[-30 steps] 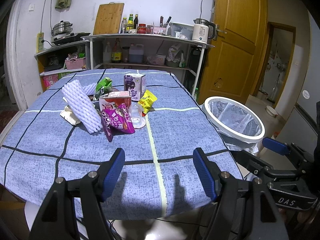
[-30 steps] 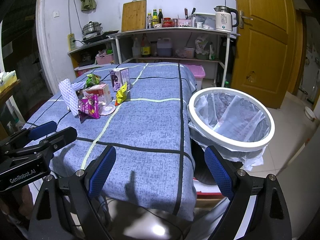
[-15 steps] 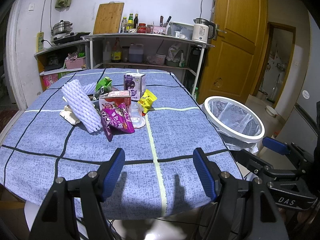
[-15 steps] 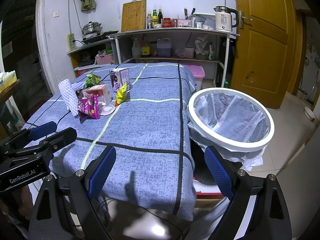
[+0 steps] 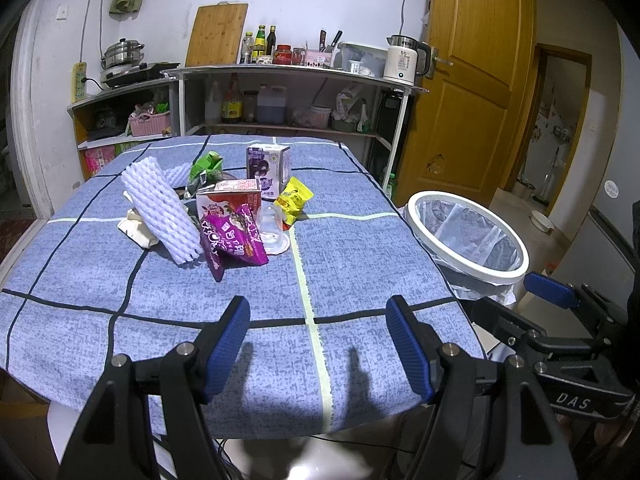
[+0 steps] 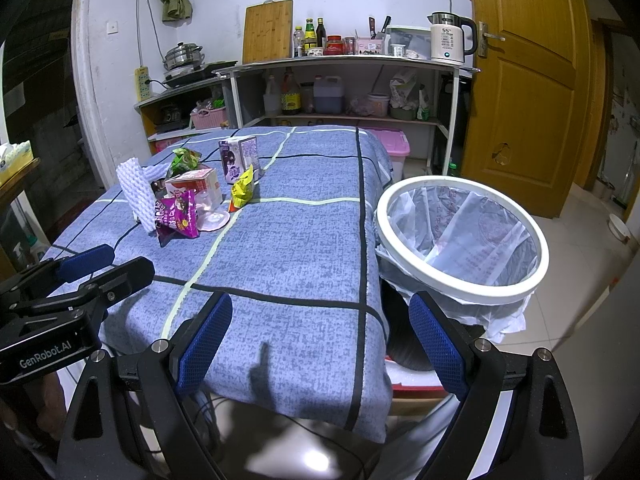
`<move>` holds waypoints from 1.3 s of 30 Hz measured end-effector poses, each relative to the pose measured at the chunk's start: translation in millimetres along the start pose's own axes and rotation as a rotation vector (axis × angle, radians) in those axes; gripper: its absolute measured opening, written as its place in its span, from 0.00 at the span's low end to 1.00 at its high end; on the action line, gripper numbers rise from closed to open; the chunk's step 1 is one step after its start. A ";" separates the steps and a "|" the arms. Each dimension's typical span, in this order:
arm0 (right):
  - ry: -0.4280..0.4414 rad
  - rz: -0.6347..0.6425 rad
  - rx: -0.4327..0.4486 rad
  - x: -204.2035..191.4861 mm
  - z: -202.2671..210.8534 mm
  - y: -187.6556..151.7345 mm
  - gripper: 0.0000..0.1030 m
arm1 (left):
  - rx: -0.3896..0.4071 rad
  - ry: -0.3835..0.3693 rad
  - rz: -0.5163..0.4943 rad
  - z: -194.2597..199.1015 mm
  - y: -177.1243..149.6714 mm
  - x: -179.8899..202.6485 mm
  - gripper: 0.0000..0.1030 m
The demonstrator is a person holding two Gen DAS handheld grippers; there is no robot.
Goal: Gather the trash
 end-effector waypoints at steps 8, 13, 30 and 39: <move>0.000 0.000 -0.001 -0.2 -0.2 -0.3 0.88 | -0.002 0.001 0.002 -3.6 -1.9 0.1 0.70; 0.000 0.001 -0.002 -0.4 -0.6 -0.5 0.88 | -0.003 0.000 0.003 -3.6 0.3 -0.9 0.70; 0.055 0.037 -0.023 -15.5 -24.0 9.6 0.88 | -0.034 0.041 0.044 -15.2 4.2 -33.7 0.70; 0.112 0.061 -0.041 -37.7 -48.5 25.5 0.88 | -0.029 0.101 0.085 -22.9 18.1 -73.0 0.70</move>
Point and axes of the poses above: each gripper's, at about its wrist camera, not at the fingertips, and z roughly against the way its jaws point, x to its right, y to its top, the point moved 1 cm from there along -z, roughly the way its jaws point, and after that the axes turned 13 degrees about -y, right-handed, at the moved point
